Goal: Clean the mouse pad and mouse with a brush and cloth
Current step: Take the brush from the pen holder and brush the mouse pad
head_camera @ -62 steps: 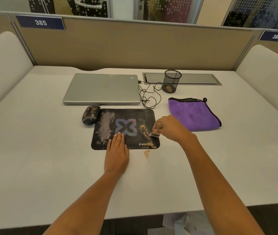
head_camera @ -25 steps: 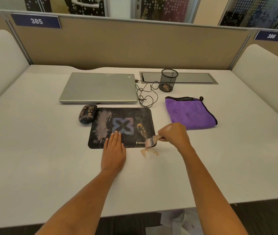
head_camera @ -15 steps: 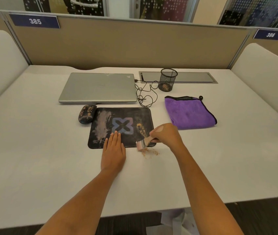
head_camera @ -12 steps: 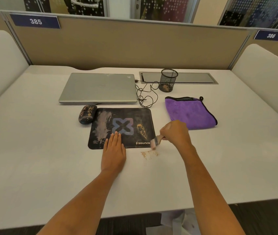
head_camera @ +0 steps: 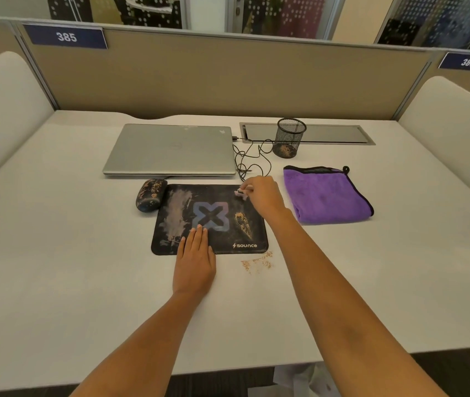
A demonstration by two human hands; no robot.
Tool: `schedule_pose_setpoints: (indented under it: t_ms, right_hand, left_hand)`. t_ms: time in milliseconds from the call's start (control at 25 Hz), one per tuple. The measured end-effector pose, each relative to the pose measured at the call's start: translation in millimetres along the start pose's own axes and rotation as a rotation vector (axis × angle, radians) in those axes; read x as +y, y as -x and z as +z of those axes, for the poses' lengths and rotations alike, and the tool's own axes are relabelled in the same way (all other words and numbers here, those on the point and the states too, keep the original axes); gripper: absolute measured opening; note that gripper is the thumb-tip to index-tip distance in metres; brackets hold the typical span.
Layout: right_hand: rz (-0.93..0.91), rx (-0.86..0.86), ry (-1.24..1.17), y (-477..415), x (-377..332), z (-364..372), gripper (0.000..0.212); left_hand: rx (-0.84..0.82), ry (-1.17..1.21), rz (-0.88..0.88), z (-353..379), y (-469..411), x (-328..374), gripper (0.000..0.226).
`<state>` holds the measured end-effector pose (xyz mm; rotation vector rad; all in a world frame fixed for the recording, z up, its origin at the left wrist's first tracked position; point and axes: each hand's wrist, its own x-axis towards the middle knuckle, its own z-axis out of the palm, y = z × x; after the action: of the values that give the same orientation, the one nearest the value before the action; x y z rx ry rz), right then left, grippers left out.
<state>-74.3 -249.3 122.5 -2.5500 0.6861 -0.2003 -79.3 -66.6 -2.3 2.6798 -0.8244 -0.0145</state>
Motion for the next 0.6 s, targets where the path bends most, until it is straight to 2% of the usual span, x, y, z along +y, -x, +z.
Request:
schedule_pose_setpoints:
  t_ms: [80, 240, 360, 600]
  right_hand:
    - [-0.022, -0.065, 0.03, -3, -5, -2, 0.023]
    - [-0.132, -0.302, 0.162, 10, -7, -10, 0.02]
    - [-0.198, -0.403, 0.12, 25, 4, -25, 0.016]
    - [-0.147, -0.118, 0.04, 8, 3, -21, 0.019]
  left_hand:
    - [-0.002, -0.003, 0.001, 0, -1, -1, 0.064]
    - [0.004, 0.003, 0.005, 1, 0, -1, 0.065]
    - [0.002, 0.007, 0.003, 0, 0, 0, 0.062]
    - [0.001, 0.001, 0.002, -2, 0, 0, 0.063]
